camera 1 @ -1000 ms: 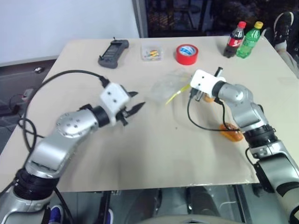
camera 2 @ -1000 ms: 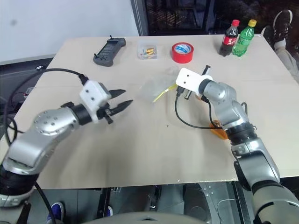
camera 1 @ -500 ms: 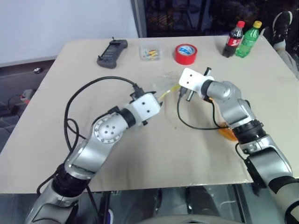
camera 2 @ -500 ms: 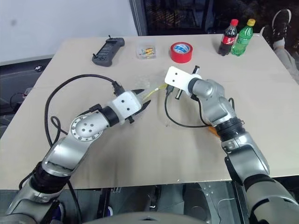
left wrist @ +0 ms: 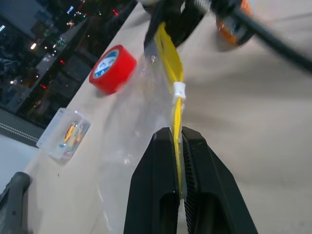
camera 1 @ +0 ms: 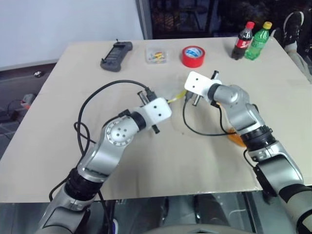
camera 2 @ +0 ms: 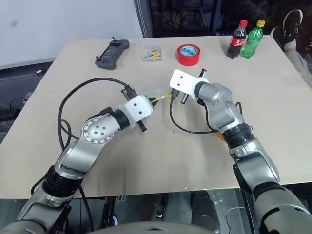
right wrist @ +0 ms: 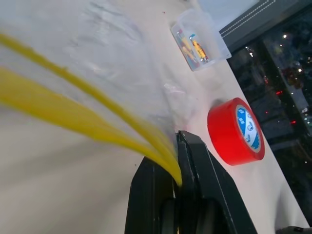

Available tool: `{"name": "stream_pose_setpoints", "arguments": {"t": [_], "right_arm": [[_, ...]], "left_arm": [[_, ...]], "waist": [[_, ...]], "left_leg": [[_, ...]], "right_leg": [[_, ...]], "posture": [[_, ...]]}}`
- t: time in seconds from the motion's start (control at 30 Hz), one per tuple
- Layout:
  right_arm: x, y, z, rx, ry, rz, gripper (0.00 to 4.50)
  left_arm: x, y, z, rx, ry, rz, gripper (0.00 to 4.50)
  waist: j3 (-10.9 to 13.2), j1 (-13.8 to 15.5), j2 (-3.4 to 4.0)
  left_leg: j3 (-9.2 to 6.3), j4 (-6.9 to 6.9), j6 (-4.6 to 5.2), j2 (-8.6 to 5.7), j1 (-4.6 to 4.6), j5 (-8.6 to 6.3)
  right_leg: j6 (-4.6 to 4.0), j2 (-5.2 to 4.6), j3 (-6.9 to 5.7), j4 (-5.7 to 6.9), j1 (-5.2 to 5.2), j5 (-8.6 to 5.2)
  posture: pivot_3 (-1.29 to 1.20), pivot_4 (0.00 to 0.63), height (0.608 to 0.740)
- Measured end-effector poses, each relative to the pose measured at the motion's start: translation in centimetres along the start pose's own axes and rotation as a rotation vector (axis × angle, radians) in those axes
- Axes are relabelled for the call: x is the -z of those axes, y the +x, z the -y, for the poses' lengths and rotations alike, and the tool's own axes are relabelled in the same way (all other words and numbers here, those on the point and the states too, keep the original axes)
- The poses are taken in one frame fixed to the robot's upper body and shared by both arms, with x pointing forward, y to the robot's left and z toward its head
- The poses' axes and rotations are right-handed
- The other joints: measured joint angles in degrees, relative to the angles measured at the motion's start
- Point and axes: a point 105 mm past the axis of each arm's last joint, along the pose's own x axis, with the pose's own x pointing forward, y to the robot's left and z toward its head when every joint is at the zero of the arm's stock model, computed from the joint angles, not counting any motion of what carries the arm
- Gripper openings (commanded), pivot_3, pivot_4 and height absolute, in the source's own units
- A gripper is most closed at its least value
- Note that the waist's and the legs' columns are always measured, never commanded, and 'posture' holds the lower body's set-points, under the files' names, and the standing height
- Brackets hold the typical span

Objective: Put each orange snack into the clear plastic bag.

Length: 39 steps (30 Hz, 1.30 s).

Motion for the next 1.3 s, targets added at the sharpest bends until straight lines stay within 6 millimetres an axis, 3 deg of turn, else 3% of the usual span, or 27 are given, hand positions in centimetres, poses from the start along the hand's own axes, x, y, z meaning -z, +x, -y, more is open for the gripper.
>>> {"name": "stream_pose_setpoints", "arguments": {"t": [0.07,0.1,0.23,0.37,0.47,0.5,0.67,0.77,1.3], "right_arm": [[0.0,-0.2,0.0,-0.006,-0.002,0.002,0.80],[0.2,-0.6,-0.2,0.002,0.009,0.000,1.32],[1.7,-2.6,-0.8,0.031,0.101,-0.027,1.43],[2.3,-6.1,-0.3,0.082,0.294,-0.024,0.22],[0.6,-7.3,-0.3,0.090,0.520,0.058,0.07],[-0.7,-7.0,-1.1,0.064,0.633,0.111,0.07],[-3.8,-5.3,-3.6,-0.021,0.886,0.189,0.07],[-5.0,-4.6,-3.1,-0.008,0.953,0.224,0.07],[-4.9,-3.8,-4.0,-0.048,1.055,0.207,0.07]], "left_arm": [[0.4,0.2,-0.5,-0.010,0.003,-0.004,0.00],[0.9,0.3,-1.1,-0.020,-0.020,0.016,0.00],[1.9,0.8,-2.8,-0.050,-0.119,0.090,0.00],[3.1,1.0,-3.9,-0.005,-0.226,0.114,0.00],[3.0,1.0,-4.2,0.035,-0.243,0.152,0.00],[2.9,1.0,-4.0,0.060,-0.242,0.176,0.00],[2.5,0.8,-3.5,0.114,-0.237,0.214,0.00],[2.2,0.6,-3.2,0.137,-0.245,0.236,0.00],[1.4,-0.2,-2.5,0.160,-0.270,0.250,0.00]], "waist": [[0.00,0.01,0.00],[0.00,0.05,0.00],[0.00,0.52,0.01],[0.00,1.16,0.00],[-0.01,0.67,0.01],[-0.02,0.54,0.02],[-0.02,0.01,0.03],[-0.02,-0.09,0.04],[-0.02,-0.40,0.05]], "left_leg": [[-0.01,0.01,0.00,0.00,0.00,0.00],[-0.03,0.01,0.00,0.00,0.00,0.00],[-0.13,0.11,0.00,-0.01,-0.12,0.00],[-0.24,0.24,0.01,-0.02,-0.22,-0.01],[-0.19,0.25,0.01,0.00,-0.15,-0.01],[-0.20,0.25,0.01,0.01,-0.13,-0.01],[-0.19,0.27,0.01,0.02,-0.11,-0.01],[-0.19,0.29,0.01,-0.02,-0.11,-0.01],[-0.21,0.28,0.02,-0.02,-0.10,-0.01]], "right_leg": [[0.00,0.00,-0.01,0.00,0.01,0.00],[0.00,-0.01,-0.02,0.00,0.00,0.00],[0.00,-0.03,-0.12,-0.01,-0.01,0.00],[0.01,-0.04,-0.22,-0.02,-0.01,0.01],[0.02,-0.03,-0.15,0.05,0.00,0.02],[0.02,-0.03,-0.15,0.08,0.01,0.02],[-0.02,-0.02,-0.14,0.13,0.01,0.05],[-0.02,-0.04,-0.13,0.13,0.01,0.05],[-0.01,-0.02,-0.13,0.16,-0.01,0.05]], "posture": [[0.00,0.150,0.740],[0.00,0.150,0.740],[0.00,0.150,0.740],[0.00,0.150,0.740],[0.00,0.150,0.740],[0.00,0.150,0.740],[0.00,0.150,0.740],[0.00,0.150,0.740],[0.00,0.150,0.740]]}}
